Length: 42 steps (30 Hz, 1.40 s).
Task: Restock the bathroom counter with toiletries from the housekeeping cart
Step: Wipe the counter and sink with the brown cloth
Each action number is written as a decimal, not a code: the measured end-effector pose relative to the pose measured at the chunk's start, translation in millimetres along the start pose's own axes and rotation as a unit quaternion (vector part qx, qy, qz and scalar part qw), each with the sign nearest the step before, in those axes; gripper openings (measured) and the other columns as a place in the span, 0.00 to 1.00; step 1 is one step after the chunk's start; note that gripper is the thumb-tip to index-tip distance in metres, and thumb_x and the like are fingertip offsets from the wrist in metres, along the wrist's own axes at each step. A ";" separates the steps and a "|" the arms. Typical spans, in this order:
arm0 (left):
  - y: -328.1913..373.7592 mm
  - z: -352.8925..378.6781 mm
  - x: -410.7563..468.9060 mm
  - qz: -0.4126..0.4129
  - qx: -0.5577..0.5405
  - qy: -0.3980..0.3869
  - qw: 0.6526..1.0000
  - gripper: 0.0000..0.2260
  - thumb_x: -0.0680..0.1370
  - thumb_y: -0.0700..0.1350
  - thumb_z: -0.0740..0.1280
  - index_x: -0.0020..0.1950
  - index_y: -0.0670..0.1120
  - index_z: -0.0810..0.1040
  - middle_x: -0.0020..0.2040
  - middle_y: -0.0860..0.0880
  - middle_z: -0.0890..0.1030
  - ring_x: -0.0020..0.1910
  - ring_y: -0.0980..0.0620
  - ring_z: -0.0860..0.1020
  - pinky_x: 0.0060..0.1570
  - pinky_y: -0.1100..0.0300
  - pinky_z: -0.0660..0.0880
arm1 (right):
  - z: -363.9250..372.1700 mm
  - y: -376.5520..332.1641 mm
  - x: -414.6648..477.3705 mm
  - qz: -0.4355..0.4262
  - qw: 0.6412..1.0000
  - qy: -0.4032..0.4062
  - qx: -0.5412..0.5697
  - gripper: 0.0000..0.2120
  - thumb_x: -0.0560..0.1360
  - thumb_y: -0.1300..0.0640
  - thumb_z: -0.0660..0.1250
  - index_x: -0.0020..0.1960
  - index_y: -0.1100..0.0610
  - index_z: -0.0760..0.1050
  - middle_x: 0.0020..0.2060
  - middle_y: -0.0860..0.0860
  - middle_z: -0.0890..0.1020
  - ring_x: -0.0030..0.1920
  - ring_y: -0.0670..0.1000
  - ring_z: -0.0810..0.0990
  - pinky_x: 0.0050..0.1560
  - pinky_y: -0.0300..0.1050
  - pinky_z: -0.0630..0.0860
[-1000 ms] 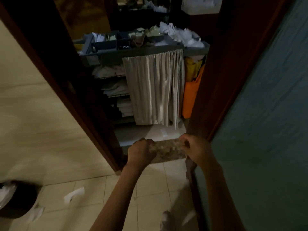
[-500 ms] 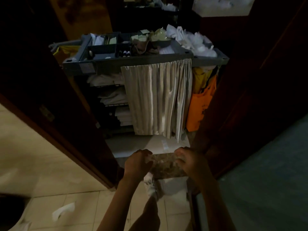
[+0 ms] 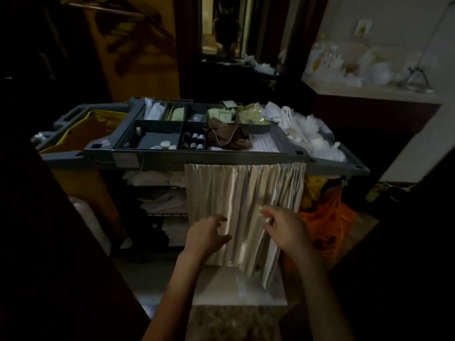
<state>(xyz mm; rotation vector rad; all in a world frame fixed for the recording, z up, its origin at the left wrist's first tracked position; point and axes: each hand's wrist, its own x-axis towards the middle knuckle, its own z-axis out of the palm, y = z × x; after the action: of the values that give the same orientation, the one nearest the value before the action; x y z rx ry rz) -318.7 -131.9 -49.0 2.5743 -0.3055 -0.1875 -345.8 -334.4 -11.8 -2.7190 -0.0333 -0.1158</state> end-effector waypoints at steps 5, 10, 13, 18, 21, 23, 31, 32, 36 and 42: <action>-36.8 6.9 35.2 -0.041 -0.002 0.005 0.999 0.23 0.76 0.53 0.68 0.70 0.53 0.70 0.63 0.52 0.78 0.61 0.52 0.75 0.54 0.60 0.71 | 32.4 -5.0 50.7 -0.016 0.999 -0.044 0.003 0.16 0.77 0.52 0.66 0.65 0.51 0.75 0.57 0.50 0.81 0.56 0.50 0.78 0.55 0.45 0.74; -57.7 11.5 58.4 -0.060 -0.025 0.016 0.998 0.23 0.76 0.51 0.68 0.70 0.53 0.70 0.62 0.50 0.79 0.58 0.50 0.78 0.53 0.58 0.74 | 57.8 -3.5 78.8 -0.023 0.997 -0.073 0.023 0.15 0.79 0.54 0.65 0.65 0.51 0.75 0.58 0.50 0.80 0.57 0.50 0.77 0.52 0.42 0.70; -58.6 5.0 83.6 -0.058 -0.044 0.046 0.996 0.22 0.76 0.50 0.68 0.70 0.52 0.71 0.62 0.50 0.79 0.59 0.50 0.77 0.53 0.57 0.74 | 61.2 0.9 102.2 -0.019 0.997 -0.063 0.028 0.15 0.77 0.56 0.66 0.64 0.51 0.76 0.56 0.49 0.81 0.55 0.50 0.77 0.53 0.44 0.72; -53.5 -17.6 140.7 -0.023 -0.039 0.079 0.996 0.21 0.77 0.48 0.68 0.70 0.52 0.70 0.63 0.52 0.78 0.60 0.53 0.76 0.52 0.61 0.72 | 56.0 3.5 166.7 -0.022 0.998 -0.009 0.062 0.14 0.77 0.55 0.66 0.62 0.51 0.76 0.54 0.47 0.80 0.52 0.44 0.76 0.54 0.40 0.71; -55.2 -40.2 185.9 -0.005 -0.027 0.121 0.992 0.19 0.76 0.46 0.69 0.66 0.51 0.74 0.60 0.50 0.79 0.58 0.51 0.78 0.53 0.57 0.74 | 52.2 1.6 221.1 -0.028 0.997 0.029 0.060 0.14 0.77 0.54 0.66 0.62 0.52 0.76 0.56 0.49 0.80 0.57 0.50 0.77 0.61 0.50 0.72; -56.4 -56.7 223.2 0.007 -0.016 0.148 0.989 0.16 0.75 0.45 0.69 0.63 0.50 0.76 0.57 0.49 0.80 0.54 0.49 0.79 0.50 0.56 0.75 | 48.5 -0.7 257.7 -0.019 0.996 0.057 0.073 0.15 0.77 0.54 0.66 0.63 0.51 0.76 0.57 0.49 0.79 0.59 0.51 0.76 0.63 0.52 0.71; -49.5 -95.2 349.0 0.033 0.030 0.156 0.987 0.21 0.74 0.43 0.71 0.67 0.48 0.74 0.66 0.45 0.74 0.65 0.43 0.72 0.51 0.49 0.76 | 27.1 19.1 384.3 -0.033 0.992 0.101 0.071 0.17 0.75 0.56 0.69 0.63 0.56 0.76 0.56 0.54 0.80 0.57 0.56 0.77 0.55 0.48 0.71; -47.9 -96.1 361.0 0.033 0.034 0.145 0.988 0.23 0.73 0.44 0.71 0.68 0.48 0.73 0.65 0.45 0.74 0.64 0.42 0.72 0.52 0.50 0.75 | 27.0 19.6 395.9 -0.035 0.993 0.094 0.067 0.18 0.75 0.56 0.69 0.65 0.55 0.75 0.58 0.54 0.79 0.58 0.56 0.75 0.57 0.49 0.71; -48.5 -92.1 403.2 0.028 0.080 0.110 0.990 0.31 0.72 0.48 0.72 0.73 0.50 0.65 0.71 0.46 0.67 0.67 0.43 0.68 0.55 0.50 0.74 | 36.1 22.5 437.7 -0.039 0.999 -0.012 0.030 0.29 0.74 0.50 0.70 0.73 0.51 0.66 0.68 0.51 0.69 0.67 0.54 0.68 0.65 0.52 0.69; -60.0 -76.5 448.9 0.025 0.082 0.062 0.994 0.41 0.71 0.54 0.72 0.78 0.48 0.56 0.76 0.41 0.59 0.72 0.39 0.63 0.66 0.45 0.69 | 48.6 25.5 482.2 -0.051 0.987 -0.133 0.079 0.33 0.73 0.45 0.71 0.74 0.48 0.62 0.72 0.50 0.63 0.70 0.53 0.66 0.68 0.51 0.67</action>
<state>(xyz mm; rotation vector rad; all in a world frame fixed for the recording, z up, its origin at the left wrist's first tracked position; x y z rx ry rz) 139.8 -157.9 -48.2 2.7220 -0.3516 0.0181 139.4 -334.9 -24.8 -2.5558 -0.2494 0.2112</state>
